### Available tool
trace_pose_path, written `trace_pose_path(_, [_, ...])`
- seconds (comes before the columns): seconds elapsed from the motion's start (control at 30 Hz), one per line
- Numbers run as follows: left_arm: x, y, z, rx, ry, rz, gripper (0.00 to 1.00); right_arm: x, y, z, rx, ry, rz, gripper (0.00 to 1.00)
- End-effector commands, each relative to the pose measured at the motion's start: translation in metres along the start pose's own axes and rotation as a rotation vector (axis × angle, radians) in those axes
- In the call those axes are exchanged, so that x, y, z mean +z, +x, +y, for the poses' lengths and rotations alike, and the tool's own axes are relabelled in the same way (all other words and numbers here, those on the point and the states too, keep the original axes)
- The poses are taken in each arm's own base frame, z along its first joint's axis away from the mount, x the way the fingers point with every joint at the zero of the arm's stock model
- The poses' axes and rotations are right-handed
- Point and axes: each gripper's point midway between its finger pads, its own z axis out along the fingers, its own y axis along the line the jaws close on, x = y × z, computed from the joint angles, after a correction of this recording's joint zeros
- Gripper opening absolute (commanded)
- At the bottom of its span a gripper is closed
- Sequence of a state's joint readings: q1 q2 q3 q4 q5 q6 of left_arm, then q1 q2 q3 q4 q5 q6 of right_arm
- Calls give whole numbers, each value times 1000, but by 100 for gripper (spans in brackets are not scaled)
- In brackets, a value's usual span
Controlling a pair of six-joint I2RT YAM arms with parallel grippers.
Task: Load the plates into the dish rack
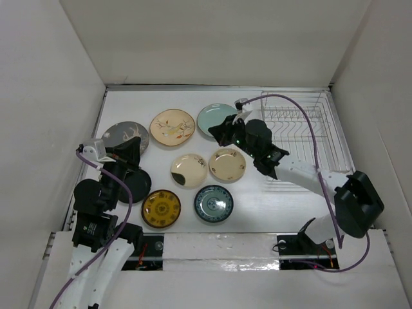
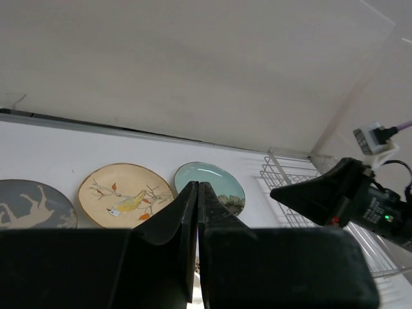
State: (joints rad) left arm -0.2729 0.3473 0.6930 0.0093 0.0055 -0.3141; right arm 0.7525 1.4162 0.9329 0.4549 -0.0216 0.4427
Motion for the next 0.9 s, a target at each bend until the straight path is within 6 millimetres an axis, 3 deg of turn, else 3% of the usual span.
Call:
trace_pose_path(0.0, [2, -7, 5, -4, -34, -29, 0, 15, 2, -70, 58, 266, 29, 0])
trace_pose_path(0.03, [2, -5, 6, -8, -37, -21, 0, 18, 19, -88, 58, 338, 69, 0])
trace_pose_path(0.13, [2, -5, 5, -13, -37, -16, 0, 19, 18, -126, 69, 518, 15, 3])
trace_pose_path(0.17, [2, -4, 5, -19, -36, -14, 0, 22, 29, -137, 76, 561, 24, 23])
trace_pose_path(0.23, [1, -6, 4, -22, -35, -19, 4, 26, 30, -152, 96, 641, -9, 43])
trace_pose_path(0.27, [1, -6, 4, -24, -34, -20, 8, 27, 35, -159, 87, 690, -11, 61])
trace_pose_path(0.37, [-1, -7, 2, -29, -22, -24, 24, 23, 49, -183, 64, 890, -40, 77])
trace_pose_path(0.43, [-3, -10, -1, -32, -6, -32, 33, 25, 62, -198, 103, 940, -48, 78])
trace_pose_path(0.57, [-4, -11, -2, -34, -3, -39, 44, 35, 77, -209, 184, 971, -60, 77])
trace_pose_path(0.63, [-6, -10, -4, -37, 7, -35, 47, 39, 89, -218, 208, 990, -46, 77])
trace_pose_path(0.87, [-8, -10, -11, -36, 43, -31, 48, 49, 96, -241, 359, 975, -72, 74])
